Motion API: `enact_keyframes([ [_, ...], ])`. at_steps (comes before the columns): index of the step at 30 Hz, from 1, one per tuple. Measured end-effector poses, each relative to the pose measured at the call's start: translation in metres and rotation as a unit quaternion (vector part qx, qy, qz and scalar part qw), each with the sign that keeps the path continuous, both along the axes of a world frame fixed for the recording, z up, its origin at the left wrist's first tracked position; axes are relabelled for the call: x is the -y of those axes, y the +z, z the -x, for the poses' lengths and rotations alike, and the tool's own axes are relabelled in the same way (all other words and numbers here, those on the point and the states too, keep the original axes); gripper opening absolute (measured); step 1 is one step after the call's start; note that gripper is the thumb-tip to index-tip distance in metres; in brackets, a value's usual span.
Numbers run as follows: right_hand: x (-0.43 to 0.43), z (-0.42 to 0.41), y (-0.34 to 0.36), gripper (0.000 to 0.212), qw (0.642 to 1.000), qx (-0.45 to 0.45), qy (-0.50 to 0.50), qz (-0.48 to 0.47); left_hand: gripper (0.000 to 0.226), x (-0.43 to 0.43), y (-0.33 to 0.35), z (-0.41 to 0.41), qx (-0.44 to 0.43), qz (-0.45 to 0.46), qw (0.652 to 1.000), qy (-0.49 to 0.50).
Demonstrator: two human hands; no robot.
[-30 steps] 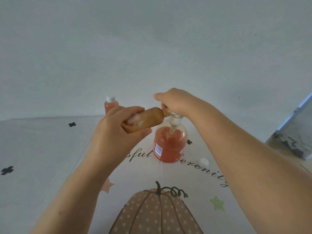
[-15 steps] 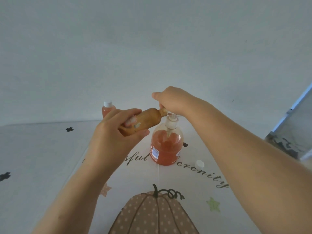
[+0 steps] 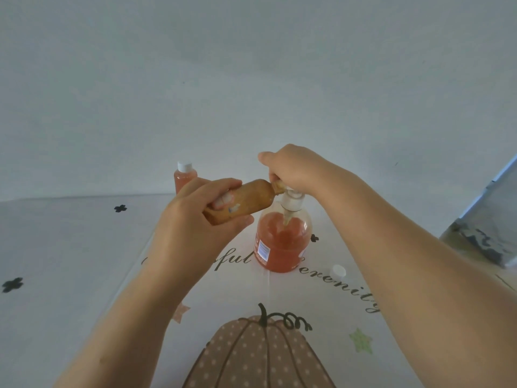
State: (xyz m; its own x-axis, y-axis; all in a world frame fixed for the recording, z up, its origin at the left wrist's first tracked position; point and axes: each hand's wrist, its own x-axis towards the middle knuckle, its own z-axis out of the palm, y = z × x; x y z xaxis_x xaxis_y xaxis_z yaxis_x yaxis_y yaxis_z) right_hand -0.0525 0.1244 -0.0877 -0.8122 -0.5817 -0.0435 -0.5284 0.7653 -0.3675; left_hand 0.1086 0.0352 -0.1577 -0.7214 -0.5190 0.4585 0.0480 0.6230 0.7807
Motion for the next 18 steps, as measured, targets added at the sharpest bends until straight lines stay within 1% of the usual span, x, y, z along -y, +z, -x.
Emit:
enact_keyframes([
  [3, 0.002, 0.001, 0.007, 0.044, 1.000, 0.008, -0.026, 0.007, 0.044, -0.002, 0.000, 0.002, -0.010, 0.000, 1.000, -0.002],
  [5, 0.003, 0.000, 0.010, 0.047, 1.000, 0.006, -0.016, -0.002, 0.044, -0.002, 0.000, 0.001, -0.016, 0.002, 1.000, 0.001],
  [10, -0.001, -0.002, 0.011, 0.045, 1.000, 0.021, 0.008, 0.014, 0.045, -0.001, 0.000, 0.003, -0.019, 0.004, 1.000, 0.002],
  [15, 0.001, -0.003, 0.002, 0.044, 0.999, 0.010, 0.026, -0.029, 0.044, 0.003, -0.002, 0.003, -0.002, -0.003, 1.000, -0.001],
  [18, -0.001, -0.006, 0.001, 0.042, 0.999, 0.004, 0.034, -0.037, 0.045, 0.003, -0.002, 0.002, 0.002, 0.001, 1.000, -0.003],
])
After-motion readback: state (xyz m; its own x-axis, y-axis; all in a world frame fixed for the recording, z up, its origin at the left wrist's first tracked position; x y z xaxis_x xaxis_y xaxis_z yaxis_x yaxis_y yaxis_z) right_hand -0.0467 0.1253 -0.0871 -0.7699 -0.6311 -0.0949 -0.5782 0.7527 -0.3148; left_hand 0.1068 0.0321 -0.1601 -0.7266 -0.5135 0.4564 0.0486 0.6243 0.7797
